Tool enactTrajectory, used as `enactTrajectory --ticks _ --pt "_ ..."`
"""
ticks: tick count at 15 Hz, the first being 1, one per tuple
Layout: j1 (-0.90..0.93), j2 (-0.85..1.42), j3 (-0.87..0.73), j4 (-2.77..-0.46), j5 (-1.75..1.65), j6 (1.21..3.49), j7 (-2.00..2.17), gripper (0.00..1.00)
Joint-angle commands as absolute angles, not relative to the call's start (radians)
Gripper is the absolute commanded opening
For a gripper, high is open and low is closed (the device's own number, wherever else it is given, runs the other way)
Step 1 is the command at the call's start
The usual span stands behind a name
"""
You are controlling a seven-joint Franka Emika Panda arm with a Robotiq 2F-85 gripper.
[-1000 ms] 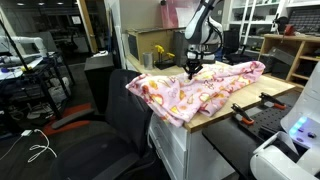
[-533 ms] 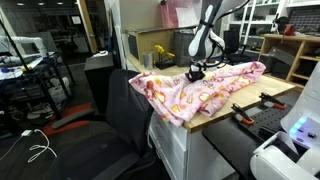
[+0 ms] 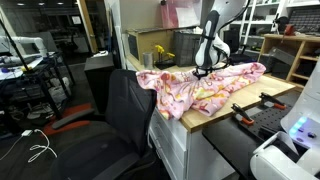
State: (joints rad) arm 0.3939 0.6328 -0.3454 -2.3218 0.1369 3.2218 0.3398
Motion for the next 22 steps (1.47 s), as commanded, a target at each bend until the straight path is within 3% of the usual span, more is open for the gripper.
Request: enactTrajectory --ticks 1,15,22 --pt "0.444 0.728 -0.455 -2.268 0.188 3.252 0.328 0.0" --pt "0.661 0.93 -0.702 -2.213 0.351 3.219 0.394 0.0" --pt "0.695 0.806 -0.678 -2.285 0.385 3.178 0.389 0.0"
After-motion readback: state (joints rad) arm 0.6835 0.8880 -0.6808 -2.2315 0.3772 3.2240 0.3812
